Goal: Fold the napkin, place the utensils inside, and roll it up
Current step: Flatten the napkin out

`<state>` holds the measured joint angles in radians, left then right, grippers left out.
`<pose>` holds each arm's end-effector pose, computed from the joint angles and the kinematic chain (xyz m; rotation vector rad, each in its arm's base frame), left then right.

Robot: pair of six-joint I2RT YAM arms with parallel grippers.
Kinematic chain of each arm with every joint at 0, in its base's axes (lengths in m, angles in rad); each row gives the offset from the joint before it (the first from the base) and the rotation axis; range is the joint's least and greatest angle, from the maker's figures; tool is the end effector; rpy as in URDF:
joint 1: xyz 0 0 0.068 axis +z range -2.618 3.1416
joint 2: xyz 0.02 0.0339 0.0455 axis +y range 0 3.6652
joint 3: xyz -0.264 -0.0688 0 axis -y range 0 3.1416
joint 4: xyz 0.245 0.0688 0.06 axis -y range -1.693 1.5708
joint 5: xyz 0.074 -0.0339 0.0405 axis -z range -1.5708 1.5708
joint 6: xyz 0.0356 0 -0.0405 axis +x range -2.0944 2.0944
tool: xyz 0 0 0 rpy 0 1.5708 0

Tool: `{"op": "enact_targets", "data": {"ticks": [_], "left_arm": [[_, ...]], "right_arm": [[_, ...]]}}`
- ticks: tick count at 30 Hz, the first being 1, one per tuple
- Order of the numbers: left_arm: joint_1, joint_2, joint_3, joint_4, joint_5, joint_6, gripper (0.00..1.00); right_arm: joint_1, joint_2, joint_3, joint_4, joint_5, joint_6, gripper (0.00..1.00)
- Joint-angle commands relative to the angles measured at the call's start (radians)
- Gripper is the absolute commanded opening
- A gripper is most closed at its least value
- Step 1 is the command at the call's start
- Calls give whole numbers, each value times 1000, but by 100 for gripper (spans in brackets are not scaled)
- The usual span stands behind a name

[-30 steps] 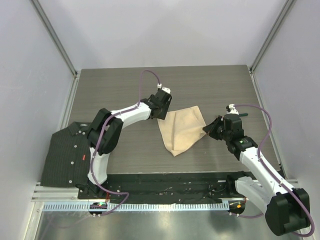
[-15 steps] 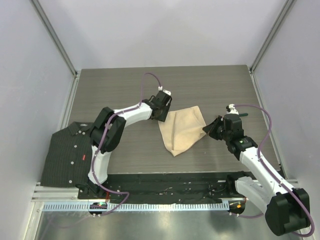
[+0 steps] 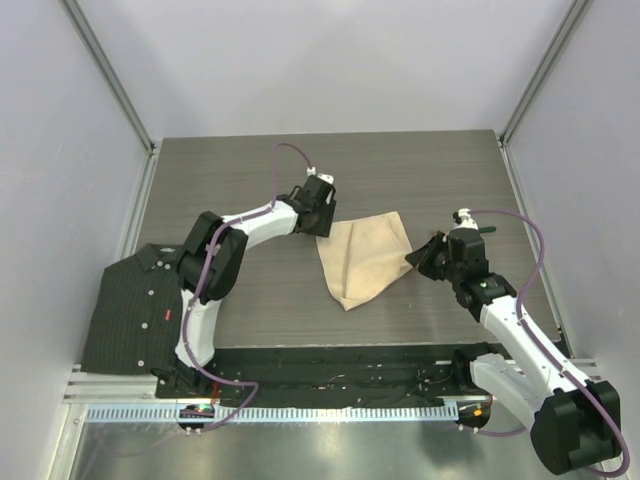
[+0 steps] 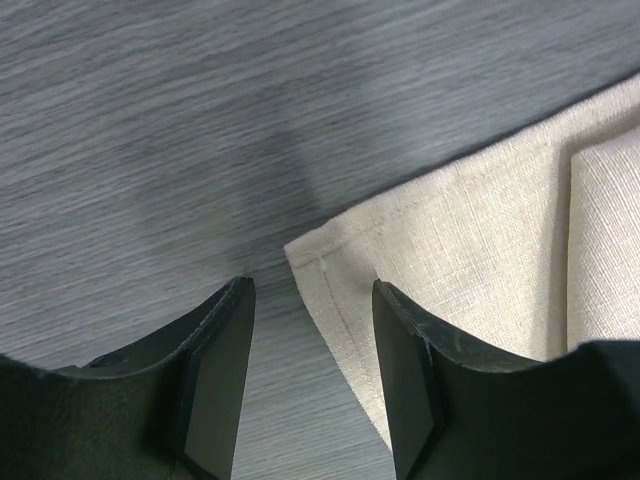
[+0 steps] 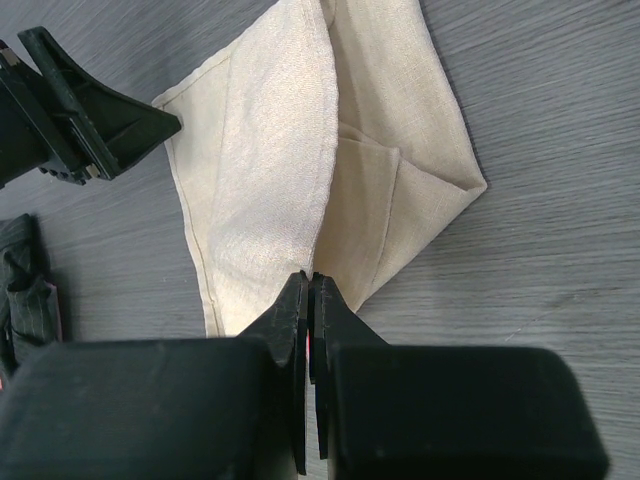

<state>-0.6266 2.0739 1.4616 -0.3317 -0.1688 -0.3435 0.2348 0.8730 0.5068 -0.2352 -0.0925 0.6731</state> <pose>0.3650 -0.2568 0.1647 0.2854 2.4894 -0.1910 0.1849 0.0476 0.2222 0.4328 2.1940 0.6092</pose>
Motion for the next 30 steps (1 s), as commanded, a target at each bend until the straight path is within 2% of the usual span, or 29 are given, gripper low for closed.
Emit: {"op": "enact_targets", "data": {"ticks": [1, 18, 21, 22, 24, 25, 30], "left_arm": [[34, -22, 9, 45, 41, -43, 55], [36, 25, 19, 53, 147, -54, 49], [36, 38, 20, 56, 163, -57, 33], [36, 41, 22, 56, 163, -61, 19], [36, 46, 23, 56, 163, -66, 4], [36, 45, 25, 56, 163, -69, 0], [47, -14, 32, 60, 163, -100, 0]], "right_arm": [[4, -19, 6, 7, -6, -3, 1], [3, -15, -2, 7, -4, -3, 1], [3, -25, -5, 4, 0, -15, 1], [4, -26, -4, 1, 4, -20, 1], [4, -29, -1, 8, -21, -59, 1], [3, -31, 4, 11, -35, -72, 1], [4, -20, 61, 14, -30, -99, 1]]}}
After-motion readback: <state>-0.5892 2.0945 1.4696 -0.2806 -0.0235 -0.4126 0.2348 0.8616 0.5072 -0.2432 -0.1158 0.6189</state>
